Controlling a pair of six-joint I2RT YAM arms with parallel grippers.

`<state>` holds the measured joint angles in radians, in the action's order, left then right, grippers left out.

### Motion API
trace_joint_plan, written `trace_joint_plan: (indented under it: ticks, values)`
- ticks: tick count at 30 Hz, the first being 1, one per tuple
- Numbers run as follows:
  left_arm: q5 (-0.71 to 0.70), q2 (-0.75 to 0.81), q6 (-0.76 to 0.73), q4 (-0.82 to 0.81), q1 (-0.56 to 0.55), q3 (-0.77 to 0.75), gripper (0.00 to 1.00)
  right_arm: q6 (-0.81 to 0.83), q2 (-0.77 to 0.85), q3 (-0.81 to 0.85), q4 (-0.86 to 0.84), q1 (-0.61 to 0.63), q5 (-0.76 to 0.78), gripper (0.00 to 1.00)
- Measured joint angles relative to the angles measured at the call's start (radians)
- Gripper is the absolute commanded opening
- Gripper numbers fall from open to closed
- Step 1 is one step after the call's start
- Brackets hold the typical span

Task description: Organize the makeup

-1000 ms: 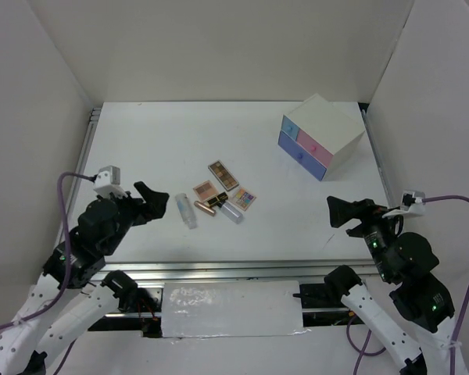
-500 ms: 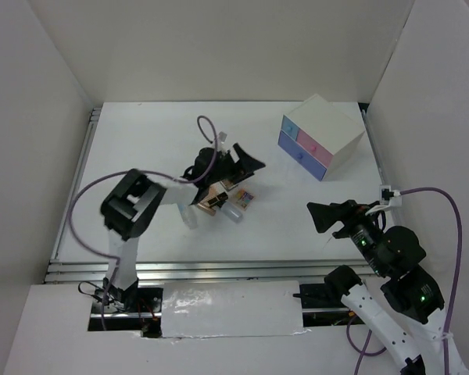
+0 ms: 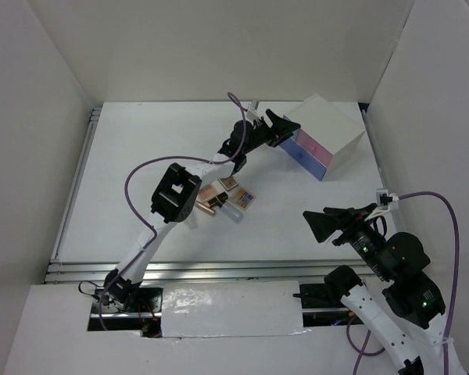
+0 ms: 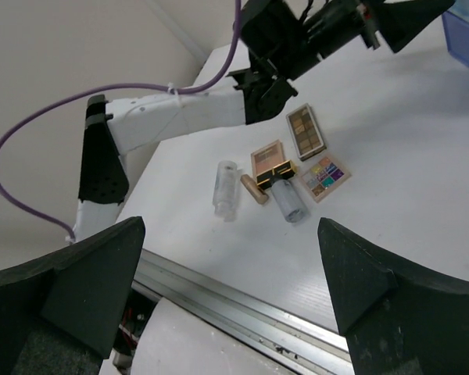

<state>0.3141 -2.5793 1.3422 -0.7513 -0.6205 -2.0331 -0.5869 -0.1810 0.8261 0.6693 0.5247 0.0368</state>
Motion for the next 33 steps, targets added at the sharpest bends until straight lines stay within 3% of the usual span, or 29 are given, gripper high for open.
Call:
trace_joint_plan:
  ticks: [4, 13, 21, 28, 33]
  values:
    - [-0.056, -0.051, -0.005, 0.079, 0.005, -0.080, 0.84, 0.000, 0.000, -0.009, -0.005, -0.002, -0.038, 1.00]
    - [-0.154, -0.089, -0.011, 0.232, 0.017, -0.082, 0.78, 0.005, 0.000, -0.010, -0.006, -0.002, -0.051, 1.00]
    - [-0.182, -0.163, -0.006, 0.264, 0.018, -0.231, 0.68, 0.013, 0.000, -0.010, -0.016, -0.002, -0.050, 1.00]
    - [-0.190, -0.164, 0.000, 0.253, 0.019, -0.233, 0.63, 0.027, 0.004, -0.010, -0.018, -0.002, -0.048, 1.00]
    - [-0.192, -0.164, 0.005, 0.224, 0.019, -0.225, 0.55, 0.029, 0.004, -0.013, -0.021, -0.002, -0.048, 1.00]
